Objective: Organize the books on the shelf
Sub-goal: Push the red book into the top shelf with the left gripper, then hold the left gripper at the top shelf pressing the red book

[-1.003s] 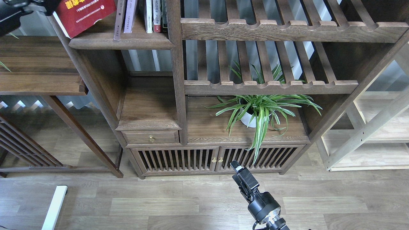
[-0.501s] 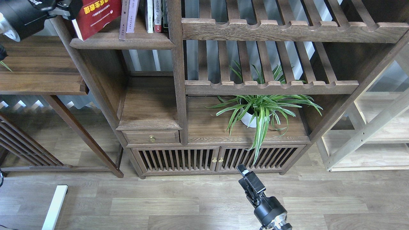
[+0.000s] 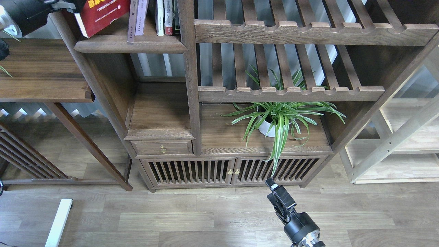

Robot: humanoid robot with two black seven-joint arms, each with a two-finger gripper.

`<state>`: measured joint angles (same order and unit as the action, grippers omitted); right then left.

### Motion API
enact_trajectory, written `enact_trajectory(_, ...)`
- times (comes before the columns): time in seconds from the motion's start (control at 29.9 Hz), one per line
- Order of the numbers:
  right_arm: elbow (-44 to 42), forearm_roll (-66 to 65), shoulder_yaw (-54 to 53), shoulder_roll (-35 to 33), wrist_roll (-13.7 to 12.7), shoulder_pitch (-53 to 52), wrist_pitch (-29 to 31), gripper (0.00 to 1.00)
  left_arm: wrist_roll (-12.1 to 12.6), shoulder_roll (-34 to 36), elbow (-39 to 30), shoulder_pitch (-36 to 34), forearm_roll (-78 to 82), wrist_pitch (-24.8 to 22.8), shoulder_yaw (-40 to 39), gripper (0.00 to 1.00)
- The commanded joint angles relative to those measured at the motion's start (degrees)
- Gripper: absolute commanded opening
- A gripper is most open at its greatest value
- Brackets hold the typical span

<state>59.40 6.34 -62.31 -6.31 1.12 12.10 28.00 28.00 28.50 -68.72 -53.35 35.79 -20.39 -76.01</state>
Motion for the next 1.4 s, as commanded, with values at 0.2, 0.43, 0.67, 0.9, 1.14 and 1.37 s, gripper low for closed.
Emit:
enact_trajectory(0.2,0.2,2.8,-0.1,-2.4,0.0,0.3,0.0,0.99,0.0,-0.6,3.7,-0.6,0.0,1.1,0.3,0.0)
enact_trajectory(0.43,0.2,3.0,-0.1,-2.8,0.0,1.5,0.0,0.99,0.0,-1.1,3.8,-0.6,0.1,1.9,1.7,0.0)
enact_trajectory(0.67,0.2,3.1,-0.2,-3.2,0.0,2.8,0.0,0.99,0.0,-2.4,6.4,-4.1,0.1,4.7,4.8,0.0)
enact_trajectory(0.9,0.2,3.1,-0.2,-3.5,0.0,3.5,0.0,0.99,0.0,-3.1,9.0,-6.4,0.1,4.8,5.8,0.01)
enact_trajectory(1.14,0.2,3.8,-0.3,-3.6,0.0,4.0,0.0,0.99,0.0,-3.2,9.5,-7.0,0.1,4.9,5.9,0.0)
enact_trajectory(1.37,0.2,3.9,-0.2,-3.6,0.0,4.0,0.0,0.99,0.0,-3.1,10.9,-9.5,0.1,7.4,8.2,0.0)
